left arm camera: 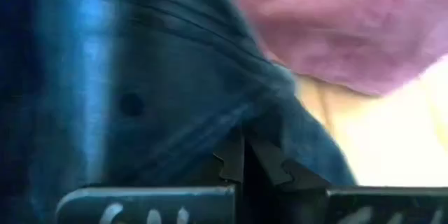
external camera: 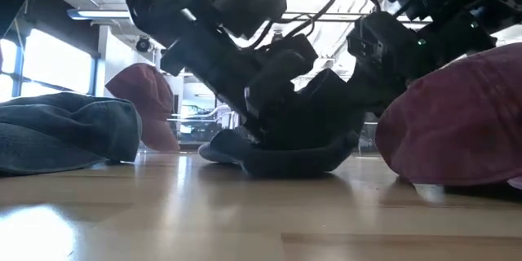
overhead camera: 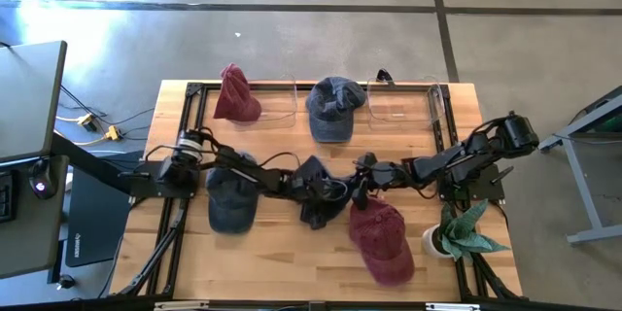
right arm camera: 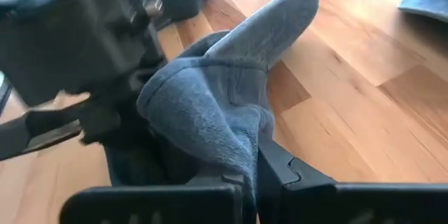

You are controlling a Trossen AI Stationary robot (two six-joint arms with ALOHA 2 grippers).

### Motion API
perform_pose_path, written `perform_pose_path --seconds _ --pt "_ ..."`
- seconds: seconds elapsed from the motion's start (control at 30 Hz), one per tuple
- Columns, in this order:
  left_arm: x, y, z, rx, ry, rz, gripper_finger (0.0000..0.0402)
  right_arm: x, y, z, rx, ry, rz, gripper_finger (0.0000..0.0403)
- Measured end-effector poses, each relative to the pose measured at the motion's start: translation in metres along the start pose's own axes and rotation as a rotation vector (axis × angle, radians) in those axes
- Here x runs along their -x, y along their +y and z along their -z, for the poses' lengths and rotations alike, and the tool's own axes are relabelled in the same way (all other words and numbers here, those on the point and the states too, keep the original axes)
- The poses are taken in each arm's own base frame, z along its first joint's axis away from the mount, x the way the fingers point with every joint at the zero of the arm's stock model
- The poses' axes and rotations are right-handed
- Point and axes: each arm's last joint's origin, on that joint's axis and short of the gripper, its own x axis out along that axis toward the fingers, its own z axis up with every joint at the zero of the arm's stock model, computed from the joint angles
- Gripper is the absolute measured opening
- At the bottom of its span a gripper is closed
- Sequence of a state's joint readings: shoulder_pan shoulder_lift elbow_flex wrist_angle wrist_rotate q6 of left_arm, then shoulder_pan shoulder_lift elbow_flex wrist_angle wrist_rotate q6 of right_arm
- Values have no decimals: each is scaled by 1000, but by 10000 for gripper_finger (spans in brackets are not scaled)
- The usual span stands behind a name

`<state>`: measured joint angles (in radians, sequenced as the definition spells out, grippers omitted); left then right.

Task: Pick & Place hat
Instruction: Put the bottom right blue cap into the right transparent bin

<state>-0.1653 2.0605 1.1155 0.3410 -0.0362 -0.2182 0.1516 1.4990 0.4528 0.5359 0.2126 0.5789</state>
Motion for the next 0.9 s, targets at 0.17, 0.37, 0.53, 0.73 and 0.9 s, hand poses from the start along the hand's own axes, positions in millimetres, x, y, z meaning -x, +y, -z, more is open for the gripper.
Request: perform_pose_path --seconds 0.17,0.37,0.53,0.73,0.9 --pt "7 0 -6 -4 63 -63 0 -2 4 -5 19 13 5 19" --pt "27 -14 -26 -40 121 -135 0 -3 5 -6 30 39 24 40" --pt "16 -13 -18 -48 112 -200 0 -3 4 -6 32 45 31 43" --pt "14 -15 -7 -76 165 -271 0 -3 2 -4 57 47 72 43" --pt "46 -42 -35 -143 138 -278 0 -2 -1 -3 74 40 140 44"
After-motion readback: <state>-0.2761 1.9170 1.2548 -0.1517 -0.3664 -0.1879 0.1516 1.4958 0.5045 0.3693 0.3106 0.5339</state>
